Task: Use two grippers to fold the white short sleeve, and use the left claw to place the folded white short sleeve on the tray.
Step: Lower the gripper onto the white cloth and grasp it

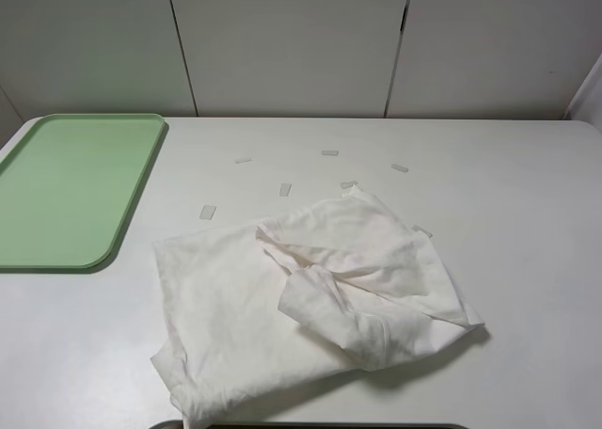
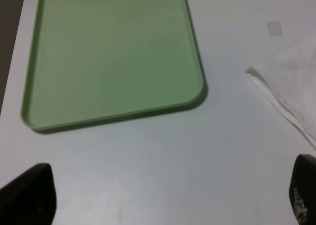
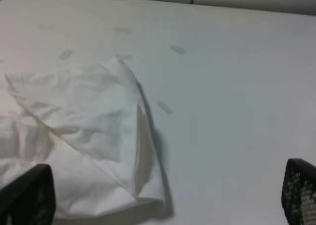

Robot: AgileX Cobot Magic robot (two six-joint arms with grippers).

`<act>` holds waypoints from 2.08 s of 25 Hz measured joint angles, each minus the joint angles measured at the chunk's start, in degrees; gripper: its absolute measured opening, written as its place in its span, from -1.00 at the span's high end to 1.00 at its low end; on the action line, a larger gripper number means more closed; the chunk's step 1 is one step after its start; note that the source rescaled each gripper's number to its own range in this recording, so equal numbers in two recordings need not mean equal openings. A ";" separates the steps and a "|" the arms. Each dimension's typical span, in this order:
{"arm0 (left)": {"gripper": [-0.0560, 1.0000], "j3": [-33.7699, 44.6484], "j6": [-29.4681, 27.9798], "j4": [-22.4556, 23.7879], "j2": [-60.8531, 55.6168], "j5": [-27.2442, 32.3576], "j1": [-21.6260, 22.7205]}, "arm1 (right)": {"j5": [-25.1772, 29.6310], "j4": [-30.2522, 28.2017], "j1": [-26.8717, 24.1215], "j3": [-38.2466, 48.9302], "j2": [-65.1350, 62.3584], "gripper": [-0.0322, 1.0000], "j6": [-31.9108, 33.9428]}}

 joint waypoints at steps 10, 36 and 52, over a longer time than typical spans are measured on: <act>-0.89 0.00 0.00 0.00 0.00 0.00 0.00 | -1.00 0.77 0.00 0.30 0.00 -1.00 -0.12; -0.89 0.00 0.20 -0.15 0.00 -0.21 -0.07 | -1.05 0.88 0.00 0.30 0.00 -1.00 -0.12; -0.86 -10.04 29.06 -46.78 56.14 -25.45 -0.81 | -1.05 0.88 0.00 0.30 0.00 -1.00 -0.12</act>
